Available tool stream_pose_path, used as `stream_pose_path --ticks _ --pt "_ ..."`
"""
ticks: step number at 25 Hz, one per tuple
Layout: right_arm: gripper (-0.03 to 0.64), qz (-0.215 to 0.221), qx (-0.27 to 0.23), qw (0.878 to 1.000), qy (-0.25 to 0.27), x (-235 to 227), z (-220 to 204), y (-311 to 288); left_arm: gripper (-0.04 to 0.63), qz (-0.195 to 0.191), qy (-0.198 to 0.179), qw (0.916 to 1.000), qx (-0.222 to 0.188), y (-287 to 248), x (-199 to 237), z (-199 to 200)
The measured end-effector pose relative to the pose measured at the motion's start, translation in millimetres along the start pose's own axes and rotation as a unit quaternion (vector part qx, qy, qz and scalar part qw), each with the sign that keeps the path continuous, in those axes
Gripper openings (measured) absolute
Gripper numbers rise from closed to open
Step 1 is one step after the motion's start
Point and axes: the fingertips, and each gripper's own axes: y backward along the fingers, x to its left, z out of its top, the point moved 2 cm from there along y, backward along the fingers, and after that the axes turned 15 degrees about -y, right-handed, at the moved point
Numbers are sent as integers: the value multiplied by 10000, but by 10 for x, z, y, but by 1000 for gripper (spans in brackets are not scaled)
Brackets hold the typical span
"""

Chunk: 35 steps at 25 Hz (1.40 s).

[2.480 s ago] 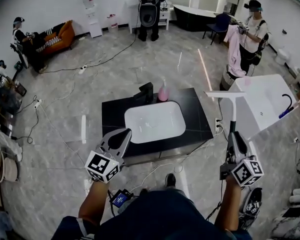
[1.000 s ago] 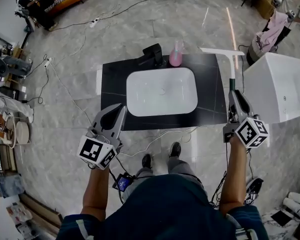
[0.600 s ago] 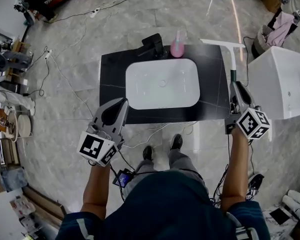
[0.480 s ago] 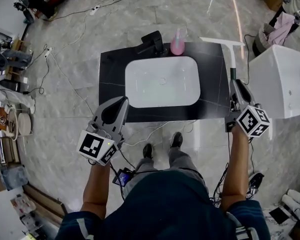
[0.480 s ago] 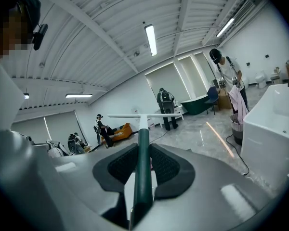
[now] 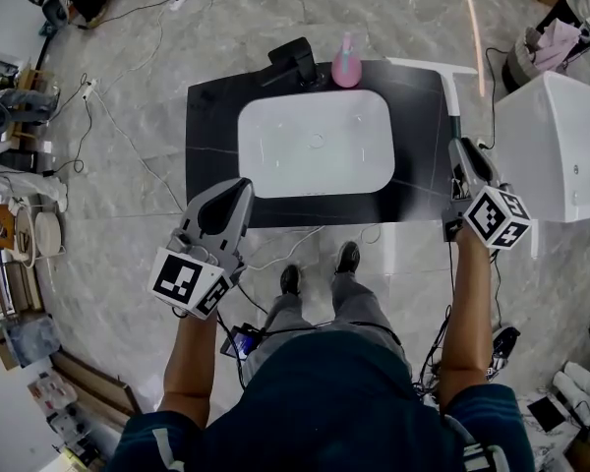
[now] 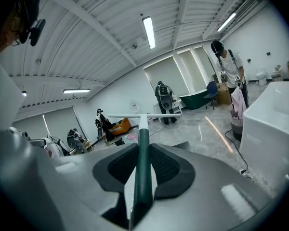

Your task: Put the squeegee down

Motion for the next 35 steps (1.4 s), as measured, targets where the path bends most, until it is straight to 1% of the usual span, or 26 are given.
stream_pose_path --ticks 9,19,35 --pt "101 -123 272 9995 -39 -319 -232 -187 5 -26 66 9999 107 -114 -83 -82" --pt "101 -332 514 9980 -155 -696 -570 -337 5 -6 158 9994 300 -174 -120 -260" --pt "101 -640 836 9941 -268 -1156 -980 -604 5 -191 274 9982 490 -394 -152 -465"
